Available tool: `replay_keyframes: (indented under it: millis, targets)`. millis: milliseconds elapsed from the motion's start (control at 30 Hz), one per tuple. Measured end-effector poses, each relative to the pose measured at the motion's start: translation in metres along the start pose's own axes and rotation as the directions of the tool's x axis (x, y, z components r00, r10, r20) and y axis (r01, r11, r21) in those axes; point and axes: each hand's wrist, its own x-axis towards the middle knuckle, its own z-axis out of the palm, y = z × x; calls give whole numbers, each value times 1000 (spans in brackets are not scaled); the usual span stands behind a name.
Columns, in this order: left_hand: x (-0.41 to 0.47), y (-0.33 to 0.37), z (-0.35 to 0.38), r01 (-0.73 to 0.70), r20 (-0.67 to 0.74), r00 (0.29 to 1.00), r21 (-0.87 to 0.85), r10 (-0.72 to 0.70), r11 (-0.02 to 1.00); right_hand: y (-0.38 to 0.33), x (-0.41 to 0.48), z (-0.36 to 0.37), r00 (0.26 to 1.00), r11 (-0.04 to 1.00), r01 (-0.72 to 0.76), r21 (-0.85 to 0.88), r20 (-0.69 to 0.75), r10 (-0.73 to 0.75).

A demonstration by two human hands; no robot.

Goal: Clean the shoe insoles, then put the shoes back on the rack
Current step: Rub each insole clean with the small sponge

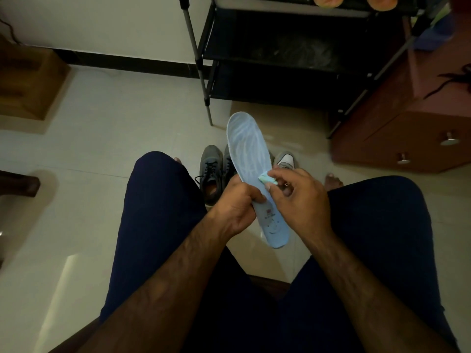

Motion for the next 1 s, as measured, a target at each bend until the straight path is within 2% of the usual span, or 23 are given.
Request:
replay_keyframes:
  millis: [100,167,333,500,567,633,767,867,933,1000]
  targets:
    - [1,1,-4,7,42,999,-35,-6,999,-3,-7,0,995,995,96,33,23,-97]
    - [-1,0,-4,14,48,999,2,-14,1000,-4,-9,-1,993,993,118,28,24,-118]
    - [-11,-9,5,23,21,999,97,-25,995,10,18,0,999,1000,3,27,-55,-2]
    - [-12,-6,2,15,-21,1000,128,-12,992,6,-6,6,996,995,66,81,56,-70]
    - [-13,-5,6,14,-17,1000,123,-12,992,8,1,3,999,991,-12,135,44,6]
    - [-14,-7,9,-6,-43,999,106,10,994,11,10,0,993,957,-115,265,56,104]
    - [-10,-5,5,-47,7,999,25,47,999,3,5,3,964,828,-252,501,200,172]
    - [-13,0,3,-29,48,998,64,26,998,6,2,0,942,750,-327,575,263,209]
    - [-19,5,2,-16,91,996,133,4,991,14,9,-8,957,797,-281,534,212,196]
    - [-26,13,-2,36,61,997,129,-45,991,22,16,-21,976,854,-208,476,159,149]
